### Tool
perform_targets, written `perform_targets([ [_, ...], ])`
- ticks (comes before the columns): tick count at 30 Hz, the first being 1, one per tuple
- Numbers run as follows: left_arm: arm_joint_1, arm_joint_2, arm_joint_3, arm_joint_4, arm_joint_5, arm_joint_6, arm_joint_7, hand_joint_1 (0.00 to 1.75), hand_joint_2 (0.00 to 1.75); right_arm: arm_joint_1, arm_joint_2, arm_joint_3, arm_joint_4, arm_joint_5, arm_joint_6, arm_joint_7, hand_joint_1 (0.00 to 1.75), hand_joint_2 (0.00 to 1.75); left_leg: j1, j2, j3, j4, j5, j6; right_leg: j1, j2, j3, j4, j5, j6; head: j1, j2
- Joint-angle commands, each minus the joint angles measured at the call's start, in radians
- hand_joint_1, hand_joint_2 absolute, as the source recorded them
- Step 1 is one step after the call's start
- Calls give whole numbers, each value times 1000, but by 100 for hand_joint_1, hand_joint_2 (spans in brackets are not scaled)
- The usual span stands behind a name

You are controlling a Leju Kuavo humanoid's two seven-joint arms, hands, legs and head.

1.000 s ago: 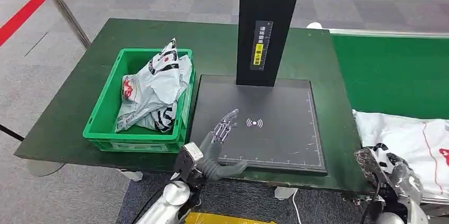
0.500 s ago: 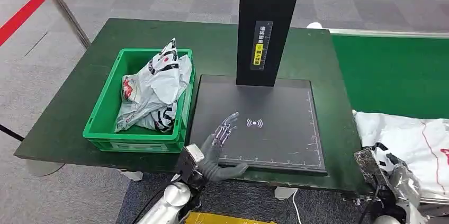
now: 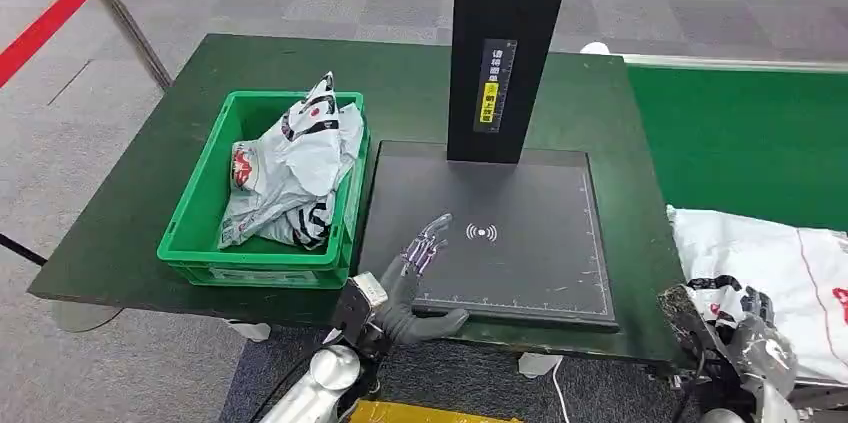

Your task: Moved the parcel from conveyor to table for the left to box.

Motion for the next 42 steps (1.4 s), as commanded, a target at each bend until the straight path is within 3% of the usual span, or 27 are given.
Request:
perform_targets([
  [1,-32,7,13,50,-9,-20,11,0,175,-34,-5,83,8,164,115,82,0,175,1,1,1,-1,0,0,1,0,1,-1,0,-1,0,0],
  [3,-25,7,14,38,-9,-22,13,0,175,-45,-17,106,7,174,152,94,0,175,1,2,2,-2,0,-1,1,1,2,-3,1,-1,0,0],
  [9,-2,5,22,0,-21,-24,15,0,175,-62,-56,122,-80,372,96,180,0,175,1,2,2,-1,0,0,1,1,2,-2,1,-1,0,0],
  [10,-3,5,21,0,-20,-26,14,0,175,-64,-64,120,-79,378,103,181,0,0,0,1,0,0,0,0,0,0,0,0,0,-1,0,0],
  [11,-8,6,18,10,-19,-30,10,0,175,-70,-79,115,-57,404,131,180,0,0,0,1,0,-1,0,0,0,0,0,0,0,-1,0,0],
  [12,-11,6,18,17,-14,-34,7,0,175,-74,-92,121,-34,429,142,181,0,175,0,0,0,0,0,1,0,-1,0,0,0,0,0,0],
  [19,-4,2,21,22,-6,-49,-6,0,175,-152,-152,156,176,433,155,153,0,175,0,-1,1,-1,0,1,0,-2,3,-2,1,0,0,0],
  [32,-2,6,22,28,-3,-51,-7,0,175,-170,-156,161,218,425,167,144,0,175,1,-3,0,-1,0,1,1,-3,3,-2,0,0,0,0],
  [42,-2,11,16,33,10,-58,-13,0,175,-339,-163,220,520,387,133,103,0,175,1,-1,0,-1,1,1,1,-1,3,-2,1,0,0,0],
])
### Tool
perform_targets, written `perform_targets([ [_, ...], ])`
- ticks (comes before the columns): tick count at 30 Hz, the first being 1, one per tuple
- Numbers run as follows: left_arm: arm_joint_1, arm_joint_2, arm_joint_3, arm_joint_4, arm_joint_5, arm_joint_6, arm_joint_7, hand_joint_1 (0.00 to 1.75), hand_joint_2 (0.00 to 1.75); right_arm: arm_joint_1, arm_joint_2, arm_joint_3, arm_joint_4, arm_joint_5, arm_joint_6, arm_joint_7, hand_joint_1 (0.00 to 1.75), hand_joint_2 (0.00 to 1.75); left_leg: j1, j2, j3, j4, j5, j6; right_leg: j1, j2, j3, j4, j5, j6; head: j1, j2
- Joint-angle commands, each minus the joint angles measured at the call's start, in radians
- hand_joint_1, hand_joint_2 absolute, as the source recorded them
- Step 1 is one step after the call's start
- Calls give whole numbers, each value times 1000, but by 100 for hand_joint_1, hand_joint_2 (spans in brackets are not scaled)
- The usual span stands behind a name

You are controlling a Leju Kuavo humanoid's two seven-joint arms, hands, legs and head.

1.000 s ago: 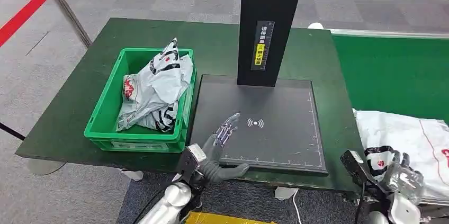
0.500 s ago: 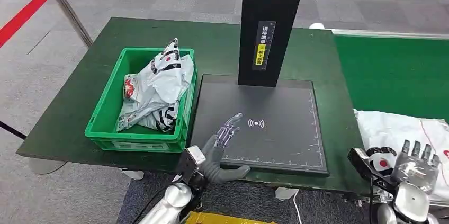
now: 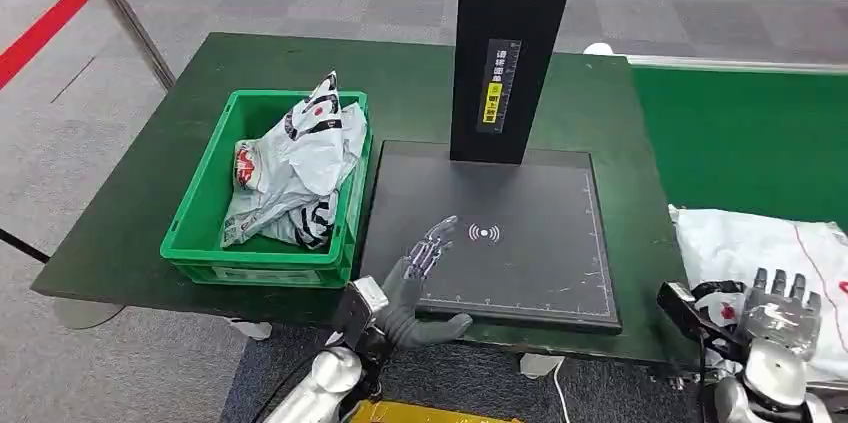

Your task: Moved the parcel from conveyor to table for the left to box.

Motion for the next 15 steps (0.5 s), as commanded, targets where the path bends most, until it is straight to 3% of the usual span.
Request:
perform_targets([
  [1,-12,17,15,45,10,-11,-1,0,175,-168,0,99,314,-32,-24,-31,0,175,1,4,4,-2,0,-1,1,3,3,-3,2,-1,0,0],
  [6,-25,19,9,57,16,-14,-2,0,175,-242,44,119,451,-117,-61,-101,0,175,2,5,4,-2,0,-1,2,4,2,-3,1,-1,0,0],
  [15,-9,29,11,39,19,-10,-2,0,175,-288,64,125,538,-227,-51,-167,0,175,2,4,3,-1,0,-1,2,4,2,-2,1,-1,0,0],
])
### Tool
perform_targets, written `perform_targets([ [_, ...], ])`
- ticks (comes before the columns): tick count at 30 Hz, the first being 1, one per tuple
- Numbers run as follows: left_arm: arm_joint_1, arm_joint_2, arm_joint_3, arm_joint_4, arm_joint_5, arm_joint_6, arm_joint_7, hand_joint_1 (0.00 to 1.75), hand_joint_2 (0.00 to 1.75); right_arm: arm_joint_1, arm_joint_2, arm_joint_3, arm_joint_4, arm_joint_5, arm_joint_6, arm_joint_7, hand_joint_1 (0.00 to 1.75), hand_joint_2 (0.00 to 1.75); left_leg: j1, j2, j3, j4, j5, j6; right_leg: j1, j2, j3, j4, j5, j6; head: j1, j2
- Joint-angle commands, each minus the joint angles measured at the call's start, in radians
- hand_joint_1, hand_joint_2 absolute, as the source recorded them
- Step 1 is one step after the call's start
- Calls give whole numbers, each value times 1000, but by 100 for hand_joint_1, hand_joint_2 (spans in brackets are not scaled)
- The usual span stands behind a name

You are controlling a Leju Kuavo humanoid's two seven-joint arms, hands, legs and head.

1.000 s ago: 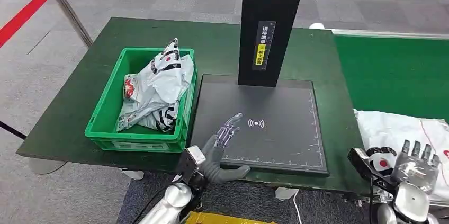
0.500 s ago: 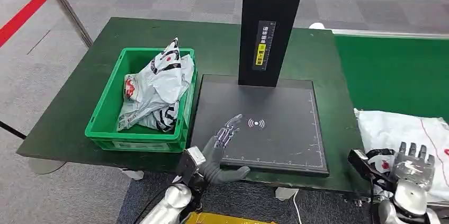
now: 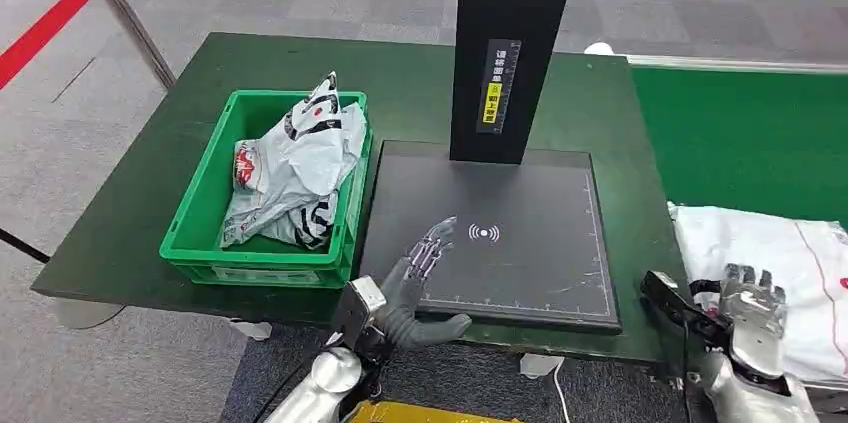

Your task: Moved the parcel from conveyor to table for the left to box.

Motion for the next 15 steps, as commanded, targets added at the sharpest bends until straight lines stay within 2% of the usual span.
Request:
perform_targets([
  [1,-10,31,11,31,2,-3,1,0,175,-113,53,84,231,-107,11,-53,0,175,1,6,5,-3,0,-1,2,5,3,-4,2,-1,0,0],
  [4,-13,30,13,27,-1,1,6,0,175,-128,58,94,252,-149,-6,-69,0,175,1,6,4,-1,-1,-1,1,5,2,-2,1,-1,0,0],
  [5,-12,29,14,25,-1,4,6,0,175,-129,60,90,255,-167,-5,-84,175,175,1,6,4,-2,0,-1,1,6,2,-2,2,-1,0,0],
  [15,-16,33,15,41,-3,17,5,0,175,-148,52,117,255,-179,5,-72,175,175,1,9,-1,-2,-2,-2,4,9,4,-2,2,-2,0,0],
])
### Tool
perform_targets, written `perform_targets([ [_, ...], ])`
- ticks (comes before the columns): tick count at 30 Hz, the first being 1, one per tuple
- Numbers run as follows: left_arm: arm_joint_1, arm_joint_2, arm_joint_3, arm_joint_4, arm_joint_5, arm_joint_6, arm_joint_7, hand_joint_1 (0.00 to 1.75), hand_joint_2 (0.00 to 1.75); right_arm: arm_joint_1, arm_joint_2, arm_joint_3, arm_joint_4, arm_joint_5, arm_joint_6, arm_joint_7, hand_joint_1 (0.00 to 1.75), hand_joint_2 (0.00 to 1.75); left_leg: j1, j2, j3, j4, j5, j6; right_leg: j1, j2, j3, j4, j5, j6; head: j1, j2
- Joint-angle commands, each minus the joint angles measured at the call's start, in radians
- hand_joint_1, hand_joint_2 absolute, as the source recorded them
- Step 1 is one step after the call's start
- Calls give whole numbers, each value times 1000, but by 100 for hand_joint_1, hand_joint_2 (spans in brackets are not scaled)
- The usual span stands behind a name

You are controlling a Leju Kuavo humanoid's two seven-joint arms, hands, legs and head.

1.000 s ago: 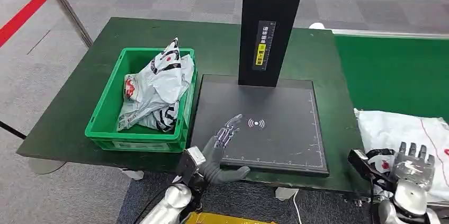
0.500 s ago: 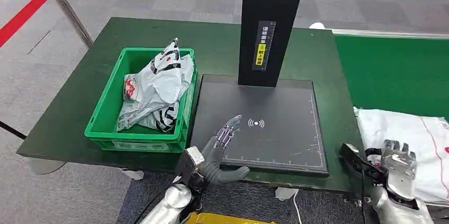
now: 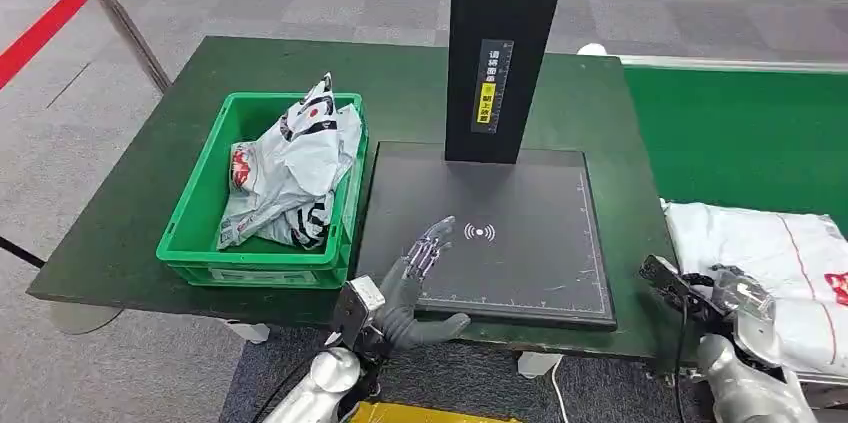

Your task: Moved the parcel from conveyor to table for the left to box.

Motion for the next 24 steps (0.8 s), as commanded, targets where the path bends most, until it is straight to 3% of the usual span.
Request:
perform_targets([
  [1,-17,27,15,46,-4,5,3,0,175,-51,33,93,103,-6,17,5,175,175,1,2,4,-2,1,-1,1,1,1,-2,1,-1,0,0],
  [4,-17,28,17,52,-4,11,3,0,175,-50,32,92,109,-15,-6,9,175,175,1,2,11,-2,2,-1,1,1,2,-3,2,-2,0,0],
  [16,-13,26,18,63,-7,20,-2,0,175,-12,34,61,67,-78,-39,4,175,175,2,1,12,-4,3,-1,1,0,3,-4,3,-2,0,0],
  [21,-18,28,20,72,-12,29,-2,0,175,43,18,34,-46,-93,-85,16,175,175,2,-1,12,-1,2,-1,1,-1,3,-2,1,-1,0,0],
  [24,-18,29,30,68,-14,37,-2,0,175,100,16,-3,-211,-113,-113,26,175,175,2,-2,11,-3,3,-1,1,-3,3,-4,2,-2,0,0],
])
